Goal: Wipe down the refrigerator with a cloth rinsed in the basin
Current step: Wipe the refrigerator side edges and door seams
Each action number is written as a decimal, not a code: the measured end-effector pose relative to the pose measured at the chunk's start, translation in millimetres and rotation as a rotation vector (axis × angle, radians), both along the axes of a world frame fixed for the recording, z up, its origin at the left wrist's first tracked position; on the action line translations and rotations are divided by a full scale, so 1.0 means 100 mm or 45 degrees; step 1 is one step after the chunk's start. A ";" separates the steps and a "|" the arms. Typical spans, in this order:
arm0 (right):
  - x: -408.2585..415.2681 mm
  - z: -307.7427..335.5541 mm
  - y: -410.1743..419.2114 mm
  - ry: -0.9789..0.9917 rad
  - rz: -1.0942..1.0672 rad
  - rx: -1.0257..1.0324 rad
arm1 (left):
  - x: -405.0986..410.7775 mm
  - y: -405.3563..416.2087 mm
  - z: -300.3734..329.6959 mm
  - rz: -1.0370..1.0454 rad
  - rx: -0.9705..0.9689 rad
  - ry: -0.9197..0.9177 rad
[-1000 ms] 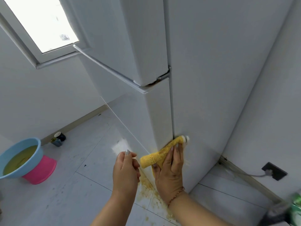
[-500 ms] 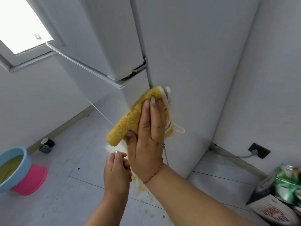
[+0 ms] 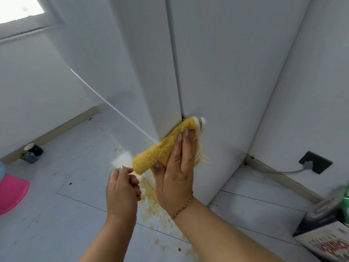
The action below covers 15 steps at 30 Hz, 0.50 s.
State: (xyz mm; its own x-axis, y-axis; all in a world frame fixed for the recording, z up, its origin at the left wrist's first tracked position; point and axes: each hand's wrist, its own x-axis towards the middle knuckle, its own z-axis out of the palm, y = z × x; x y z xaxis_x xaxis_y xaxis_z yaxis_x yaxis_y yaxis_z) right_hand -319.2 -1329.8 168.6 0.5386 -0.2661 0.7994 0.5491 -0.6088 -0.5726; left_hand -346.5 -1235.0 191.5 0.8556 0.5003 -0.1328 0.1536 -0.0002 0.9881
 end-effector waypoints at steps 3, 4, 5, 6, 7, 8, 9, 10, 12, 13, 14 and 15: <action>0.02 -0.31 0.04 -0.059 -0.012 0.008 | 0.03 0.05 -0.43 0.023 -0.008 -0.043; 0.03 -0.48 0.05 -0.064 -0.027 0.006 | 0.03 0.06 -0.60 0.026 -0.005 -0.055; 0.03 -0.64 0.06 -0.057 -0.040 0.005 | 0.03 0.07 -0.77 0.029 0.000 -0.059; 0.02 -0.82 0.06 -0.046 -0.057 0.009 | 0.03 0.08 -0.93 0.034 0.003 -0.061; 0.01 -1.01 0.07 -0.035 -0.069 0.020 | 0.02 0.09 -1.10 0.035 0.006 -0.061; 0.00 -1.20 0.08 -0.025 -0.073 0.036 | 0.02 0.11 -1.25 0.034 0.010 -0.059; -0.01 -1.37 0.10 -0.011 -0.075 0.049 | 0.02 0.12 -1.39 0.034 0.015 -0.056; -0.02 -1.54 0.11 0.001 -0.079 0.061 | 0.02 0.12 -1.54 0.033 0.019 -0.055; -0.05 -1.84 0.12 0.037 -0.060 0.091 | 0.04 0.12 -1.76 0.026 0.019 -0.055; -0.07 -1.98 0.12 0.069 -0.046 0.114 | 0.05 0.11 -1.84 0.019 0.021 -0.053; -0.10 -2.14 0.12 0.111 -0.039 0.131 | 0.06 0.10 -1.92 0.012 0.027 -0.054; -0.14 -2.30 0.12 0.168 -0.037 0.146 | 0.06 0.08 -1.98 0.010 0.035 -0.053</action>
State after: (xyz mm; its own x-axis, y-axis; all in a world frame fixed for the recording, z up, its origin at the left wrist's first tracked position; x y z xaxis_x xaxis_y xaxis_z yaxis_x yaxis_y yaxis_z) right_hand -332.8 -1318.1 -61.6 0.6276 -0.3681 0.6860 0.4481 -0.5498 -0.7049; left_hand -341.0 -1227.1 -6.2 0.8562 0.5099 -0.0831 0.1124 -0.0268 0.9933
